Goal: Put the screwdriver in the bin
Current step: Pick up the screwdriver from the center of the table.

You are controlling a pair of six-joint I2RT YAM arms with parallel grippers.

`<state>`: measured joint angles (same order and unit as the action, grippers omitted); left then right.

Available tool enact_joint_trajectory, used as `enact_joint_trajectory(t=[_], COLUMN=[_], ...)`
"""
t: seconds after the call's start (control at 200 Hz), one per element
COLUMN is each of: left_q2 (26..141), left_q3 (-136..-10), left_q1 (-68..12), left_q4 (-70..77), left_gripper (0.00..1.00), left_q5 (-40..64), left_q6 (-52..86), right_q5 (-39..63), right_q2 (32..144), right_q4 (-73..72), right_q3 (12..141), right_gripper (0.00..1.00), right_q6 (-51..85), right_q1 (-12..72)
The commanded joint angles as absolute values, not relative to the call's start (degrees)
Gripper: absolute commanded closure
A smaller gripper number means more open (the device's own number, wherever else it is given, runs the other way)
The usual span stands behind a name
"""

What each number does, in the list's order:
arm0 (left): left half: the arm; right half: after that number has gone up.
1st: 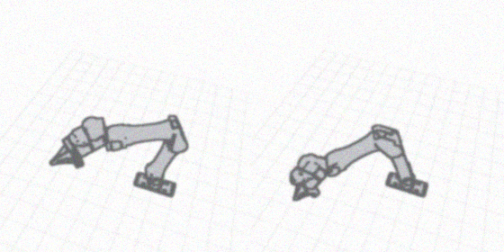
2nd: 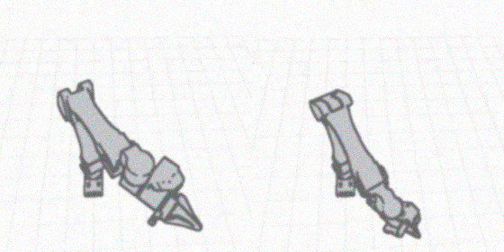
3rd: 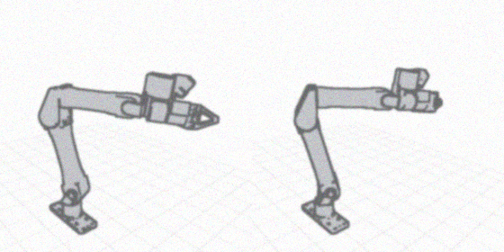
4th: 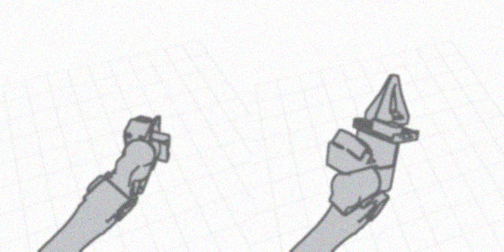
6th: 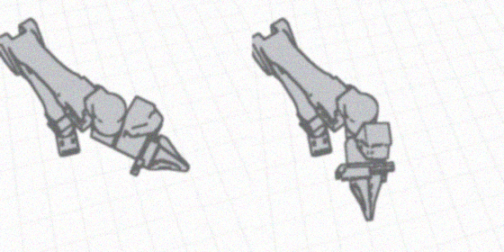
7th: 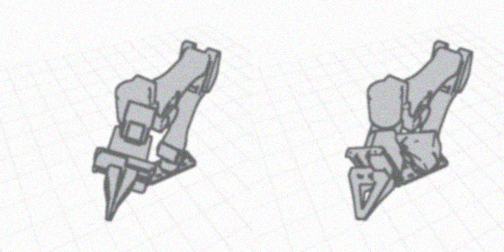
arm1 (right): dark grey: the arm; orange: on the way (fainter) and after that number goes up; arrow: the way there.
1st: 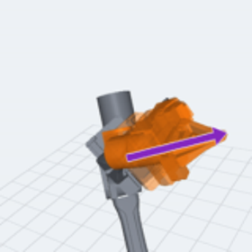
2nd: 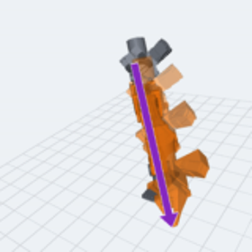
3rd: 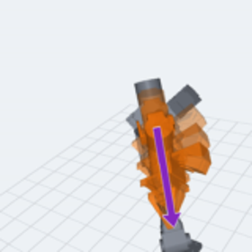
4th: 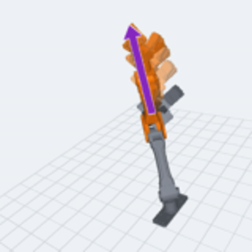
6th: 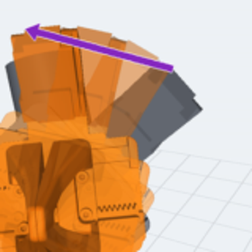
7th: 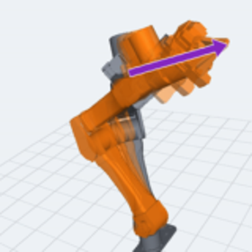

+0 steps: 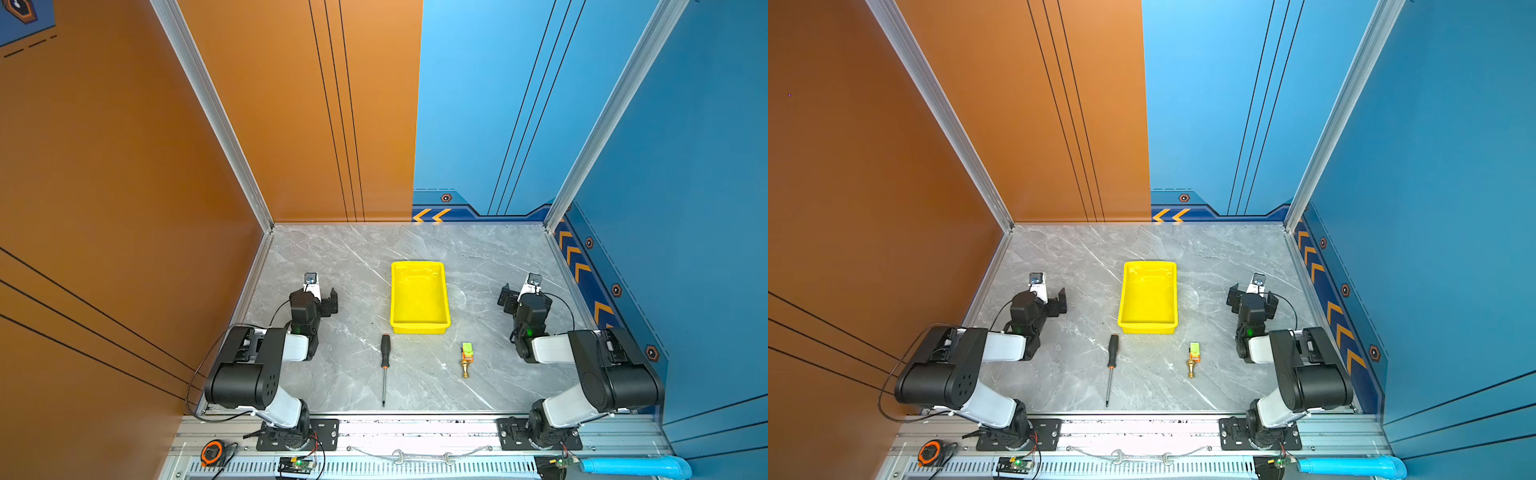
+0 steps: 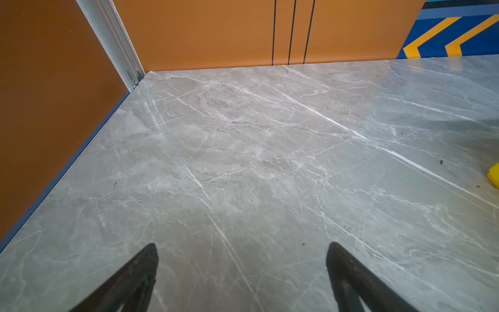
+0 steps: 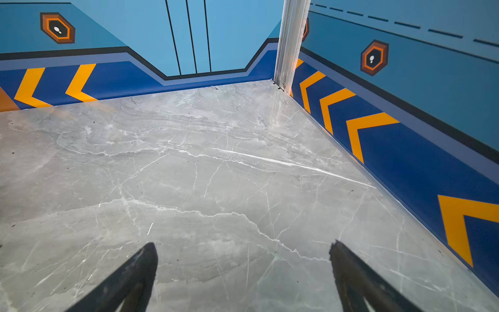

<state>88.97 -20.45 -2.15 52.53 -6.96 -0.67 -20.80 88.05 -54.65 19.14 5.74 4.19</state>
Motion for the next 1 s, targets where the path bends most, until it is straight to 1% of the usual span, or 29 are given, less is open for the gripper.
enact_joint_trajectory(t=[0.0,0.26,0.461,0.991], left_q2=[89.6,89.6,89.6,89.7], left_q3=[-21.6,-21.5,-21.6,-21.7], left_q1=[-1.7,-1.7,-1.6,-1.5], left_q4=[53.3,53.3,53.3,53.3], left_gripper=[0.02,0.02,0.02,0.02], left_q5=[-5.8,-5.7,-5.6,-5.5], left_q6=[-1.7,-1.7,-1.6,-1.6], right_q5=[-21.5,-21.5,-19.4,-19.4], right_q2=[88.9,88.9,88.7,88.7], right_q4=[-55.3,-55.5,-55.3,-55.1], right_q3=[20.0,19.9,19.8,19.9], right_gripper=[0.00,0.00,0.00,0.00], right_q6=[4.9,4.9,5.5,5.6], right_q1=[4.6,4.6,3.4,3.4])
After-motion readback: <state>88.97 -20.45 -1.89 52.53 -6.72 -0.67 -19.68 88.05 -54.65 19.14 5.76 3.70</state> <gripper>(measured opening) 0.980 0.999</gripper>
